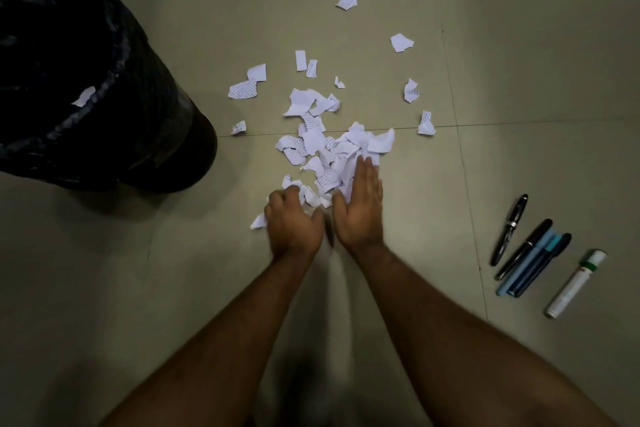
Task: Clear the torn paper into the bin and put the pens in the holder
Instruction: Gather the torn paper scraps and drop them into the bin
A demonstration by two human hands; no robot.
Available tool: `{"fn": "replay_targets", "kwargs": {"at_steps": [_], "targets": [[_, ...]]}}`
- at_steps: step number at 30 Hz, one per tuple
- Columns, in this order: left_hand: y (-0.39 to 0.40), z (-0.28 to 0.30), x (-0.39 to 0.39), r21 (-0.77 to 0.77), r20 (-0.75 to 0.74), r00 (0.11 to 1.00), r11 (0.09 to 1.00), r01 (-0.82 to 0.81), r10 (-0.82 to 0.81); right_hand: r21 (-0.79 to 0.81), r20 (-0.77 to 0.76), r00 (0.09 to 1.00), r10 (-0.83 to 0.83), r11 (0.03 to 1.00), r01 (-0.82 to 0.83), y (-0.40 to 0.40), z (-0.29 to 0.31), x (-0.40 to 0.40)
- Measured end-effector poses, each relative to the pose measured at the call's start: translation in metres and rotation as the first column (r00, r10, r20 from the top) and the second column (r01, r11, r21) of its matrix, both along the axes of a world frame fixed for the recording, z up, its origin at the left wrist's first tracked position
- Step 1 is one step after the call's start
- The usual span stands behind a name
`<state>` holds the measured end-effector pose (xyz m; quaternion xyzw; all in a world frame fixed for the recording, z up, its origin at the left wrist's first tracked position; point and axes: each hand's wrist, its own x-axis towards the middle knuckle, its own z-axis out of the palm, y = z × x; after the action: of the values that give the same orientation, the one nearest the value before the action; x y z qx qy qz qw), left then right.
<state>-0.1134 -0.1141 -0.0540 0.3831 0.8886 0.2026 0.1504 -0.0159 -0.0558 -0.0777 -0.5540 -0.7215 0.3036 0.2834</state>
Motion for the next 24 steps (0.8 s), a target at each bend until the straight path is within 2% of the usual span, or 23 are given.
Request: {"fn": "replay_targets", "kwargs": {"at_steps": [2,4,5,7,9,10,12,15,18,21,24], "targets": [[0.014,0.005,-0.009,0.117,0.142,0.983,0.988,0.097,-0.113,0.065,-0.037,0.998,-0.042,0.997,0.044,0.010,-0.002,0.000],[0.018,0.010,-0.015,0.208,0.106,0.977,0.965,0.158,-0.183,0.134,0.028,0.987,-0.159,0.979,0.153,0.016,-0.008,0.015],[0.014,0.010,-0.015,0.199,0.034,0.990,0.971,0.130,-0.140,0.159,0.085,0.975,-0.203,0.969,0.188,0.018,-0.012,0.024],[-0.001,0.009,-0.011,0.104,-0.046,0.995,0.991,-0.080,0.085,0.188,0.213,0.945,-0.247,0.960,0.208,0.016,-0.018,0.035],[-0.005,0.005,0.001,0.011,-0.022,0.968,0.969,-0.248,0.249,0.184,0.315,0.919,-0.237,0.965,0.186,0.016,-0.023,0.036],[-0.001,0.002,0.007,0.018,-0.018,0.970,0.970,-0.244,0.244,0.176,0.342,0.912,-0.227,0.969,0.176,0.017,-0.024,0.035],[0.013,-0.002,0.014,0.084,0.016,0.992,0.989,-0.125,0.124,0.181,0.350,0.912,-0.215,0.971,0.159,0.017,-0.025,0.031],[0.037,0.006,0.021,0.173,0.153,0.987,0.985,0.022,-0.049,0.242,0.262,0.941,-0.212,0.959,0.149,0.022,-0.026,0.035],[0.051,0.012,0.006,0.243,0.072,0.997,0.970,-0.021,0.003,0.236,0.242,0.918,-0.313,0.937,0.257,0.050,-0.023,0.044],[0.069,0.008,-0.021,0.163,0.001,0.999,0.985,-0.047,0.047,0.176,0.352,0.874,-0.334,0.941,0.289,0.080,-0.021,0.042],[0.089,-0.002,-0.030,0.086,0.031,0.992,0.990,0.116,-0.119,0.185,0.531,0.808,-0.256,0.965,0.184,0.085,-0.026,0.035]]}}
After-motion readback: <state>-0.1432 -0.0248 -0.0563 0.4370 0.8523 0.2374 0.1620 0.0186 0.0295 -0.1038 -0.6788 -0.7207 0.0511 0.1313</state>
